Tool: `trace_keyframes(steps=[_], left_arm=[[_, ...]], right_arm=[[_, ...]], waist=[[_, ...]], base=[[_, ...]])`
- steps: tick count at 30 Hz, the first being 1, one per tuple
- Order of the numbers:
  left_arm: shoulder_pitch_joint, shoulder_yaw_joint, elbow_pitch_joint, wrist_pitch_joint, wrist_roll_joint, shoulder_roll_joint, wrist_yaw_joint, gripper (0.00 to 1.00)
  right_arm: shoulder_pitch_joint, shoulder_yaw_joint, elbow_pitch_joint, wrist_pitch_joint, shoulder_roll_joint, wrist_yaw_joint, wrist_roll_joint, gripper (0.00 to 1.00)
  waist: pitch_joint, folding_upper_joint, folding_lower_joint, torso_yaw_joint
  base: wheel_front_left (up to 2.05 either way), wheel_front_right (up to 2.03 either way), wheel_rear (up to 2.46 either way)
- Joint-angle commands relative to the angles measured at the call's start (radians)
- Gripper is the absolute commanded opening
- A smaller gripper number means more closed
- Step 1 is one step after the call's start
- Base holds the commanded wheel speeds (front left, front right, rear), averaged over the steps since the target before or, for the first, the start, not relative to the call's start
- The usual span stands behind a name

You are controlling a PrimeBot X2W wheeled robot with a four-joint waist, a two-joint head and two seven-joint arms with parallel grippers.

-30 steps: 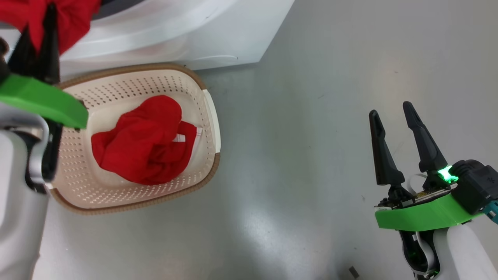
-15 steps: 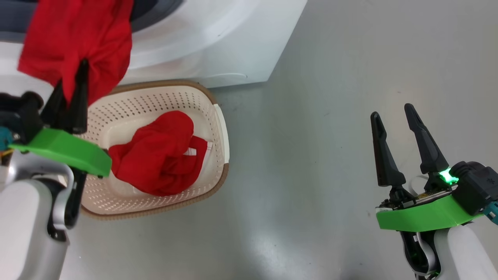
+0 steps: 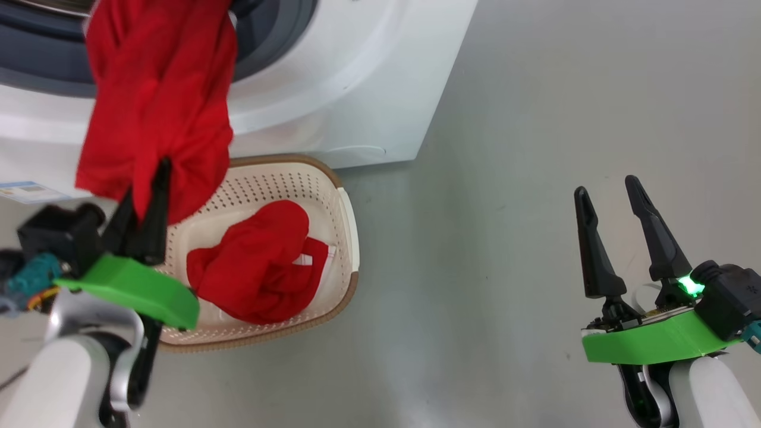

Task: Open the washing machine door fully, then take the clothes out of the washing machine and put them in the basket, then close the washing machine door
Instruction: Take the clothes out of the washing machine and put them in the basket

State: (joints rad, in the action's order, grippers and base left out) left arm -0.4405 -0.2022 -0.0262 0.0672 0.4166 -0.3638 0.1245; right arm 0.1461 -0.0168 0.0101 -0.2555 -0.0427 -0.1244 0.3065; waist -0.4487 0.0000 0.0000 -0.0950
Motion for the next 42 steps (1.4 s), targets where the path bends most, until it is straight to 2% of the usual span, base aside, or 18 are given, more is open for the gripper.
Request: trace_keyframes(steps=[1,10,18,33,42], left_arm=[[0.018,0.032,0.039,0.003,0.011,-0.03,0.01,0.0],[0.11,0.009,0.101,0.056,0.032,-0.022,0.027,0.0],[0.168,-0.031,0.067,0.101,0.064,-0.002,0.018,0.0],[0.08,-0.104,-0.291,0.066,0.073,0.055,-0.048,0.0],[-0.044,-0.125,-0.591,0.01,0.073,0.089,-0.094,0.0]], right_arm=[[-0.021,-0.02,0.023,-0.006,-0.008,-0.006,-0.01,1.0],[-0.036,-0.006,0.031,-0.006,-0.008,-0.006,-0.014,1.0],[-0.034,-0.011,0.037,-0.006,-0.008,-0.006,-0.01,1.0],[-0.013,-0.023,0.039,-0.006,-0.008,-0.006,-0.002,1.0],[-0.002,-0.035,0.04,-0.006,-0.008,-0.006,0.012,1.0]], waist=[[0.019,0.0,0.0,0.007],[0.039,0.0,0.0,0.026],[0.024,0.0,0.0,0.031],[-0.028,0.0,0.0,0.01],[-0.069,0.0,0.0,-0.02]], base=[[0.0,0.0,0.0],[0.0,0.0,0.0],[0.0,0.0,0.0],[0.0,0.0,0.0],[0.0,0.0,0.0]])
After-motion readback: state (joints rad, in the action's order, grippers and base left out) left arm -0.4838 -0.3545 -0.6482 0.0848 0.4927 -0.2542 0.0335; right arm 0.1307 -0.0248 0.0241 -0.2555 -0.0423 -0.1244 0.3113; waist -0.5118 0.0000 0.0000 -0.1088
